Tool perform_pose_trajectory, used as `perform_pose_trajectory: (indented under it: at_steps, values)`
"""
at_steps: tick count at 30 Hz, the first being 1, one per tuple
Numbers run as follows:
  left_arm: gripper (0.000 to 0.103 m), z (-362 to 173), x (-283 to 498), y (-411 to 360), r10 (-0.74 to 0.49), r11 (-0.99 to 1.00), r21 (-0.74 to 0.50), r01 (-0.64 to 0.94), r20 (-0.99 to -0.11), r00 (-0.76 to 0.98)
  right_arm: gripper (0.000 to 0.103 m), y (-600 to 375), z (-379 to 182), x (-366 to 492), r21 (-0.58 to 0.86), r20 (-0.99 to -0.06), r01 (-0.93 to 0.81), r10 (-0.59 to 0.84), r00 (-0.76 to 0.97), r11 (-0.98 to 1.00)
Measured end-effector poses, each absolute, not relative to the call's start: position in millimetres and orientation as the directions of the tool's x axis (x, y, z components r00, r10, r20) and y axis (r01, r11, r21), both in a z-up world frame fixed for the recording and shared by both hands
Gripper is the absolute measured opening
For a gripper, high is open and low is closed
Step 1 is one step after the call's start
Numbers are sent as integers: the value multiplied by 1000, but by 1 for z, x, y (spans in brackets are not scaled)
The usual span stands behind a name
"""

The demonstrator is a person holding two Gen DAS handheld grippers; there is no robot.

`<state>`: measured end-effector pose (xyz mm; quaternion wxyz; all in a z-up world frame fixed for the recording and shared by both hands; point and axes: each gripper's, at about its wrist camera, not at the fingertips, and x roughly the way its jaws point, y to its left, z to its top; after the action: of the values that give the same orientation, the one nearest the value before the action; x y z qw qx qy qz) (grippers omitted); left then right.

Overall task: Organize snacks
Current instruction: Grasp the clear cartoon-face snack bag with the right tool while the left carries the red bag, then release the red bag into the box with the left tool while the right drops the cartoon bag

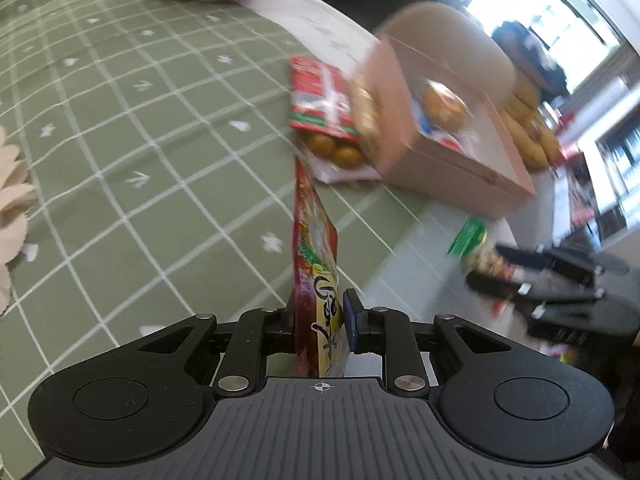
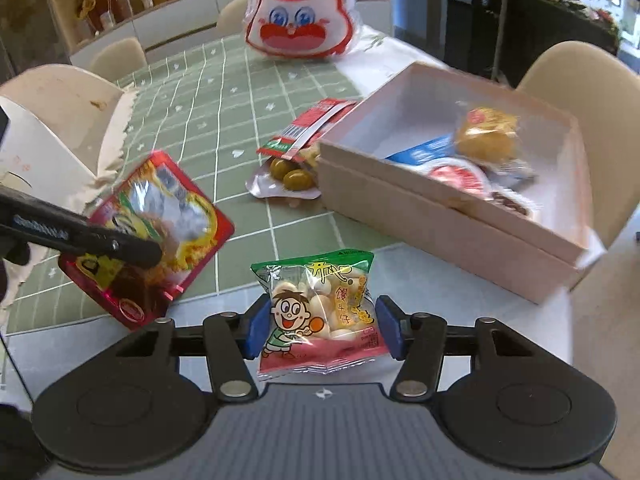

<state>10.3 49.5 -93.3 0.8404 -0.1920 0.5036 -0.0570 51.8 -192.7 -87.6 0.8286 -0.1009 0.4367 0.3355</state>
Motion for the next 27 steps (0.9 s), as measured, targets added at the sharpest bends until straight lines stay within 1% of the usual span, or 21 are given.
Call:
perform_pose_trajectory:
  at_steps: [2,3,5,8,9,10,12,15,18,20,22,24,27]
  values:
    - [24,-87,11,42,-341,906,-418,-63,-810,477,55,-210,-75,48,124,-780,-625,465,419,771]
    - [24,-79,15,38,-384,890,-454,-37,-791,477,55,-219,-69,48,123,-773,-610,461,436,783]
    - [24,-59,25,32,-429,871,-492,11,-747,508,55,-235,-53,48,109,-753,-579,447,483,808]
    - [24,-8,53,18,-455,867,-482,128,-660,597,55,-257,-19,55,70,-689,-532,427,586,844]
    - [24,10,65,13,-463,864,-478,160,-626,628,55,-268,9,64,51,-631,-504,419,653,862]
    - [24,28,78,9,-475,856,-481,187,-591,652,55,-268,9,64,51,-631,-504,419,653,862]
    - [24,55,104,1,-506,835,-496,237,-525,684,55,-276,35,74,27,-584,-473,398,708,881]
    - [24,72,143,-6,-518,813,-531,240,-471,714,56,-281,64,88,-8,-524,-429,362,771,903]
    - [24,52,185,-5,-550,747,-642,170,-455,700,56,-280,80,101,-41,-488,-398,329,808,917]
    - [24,19,211,-10,-591,704,-701,115,-488,642,56,-279,79,105,-39,-495,-394,325,806,918]
    - [24,-16,228,-16,-606,694,-717,61,-537,587,56,-275,71,111,-33,-520,-390,318,793,920]
    - [23,-50,239,-22,-598,709,-705,15,-590,543,56,-272,61,118,-35,-551,-383,302,778,923]
    - [23,-83,243,-27,-598,732,-681,18,-630,496,56,-263,41,133,-21,-599,-372,286,748,928]
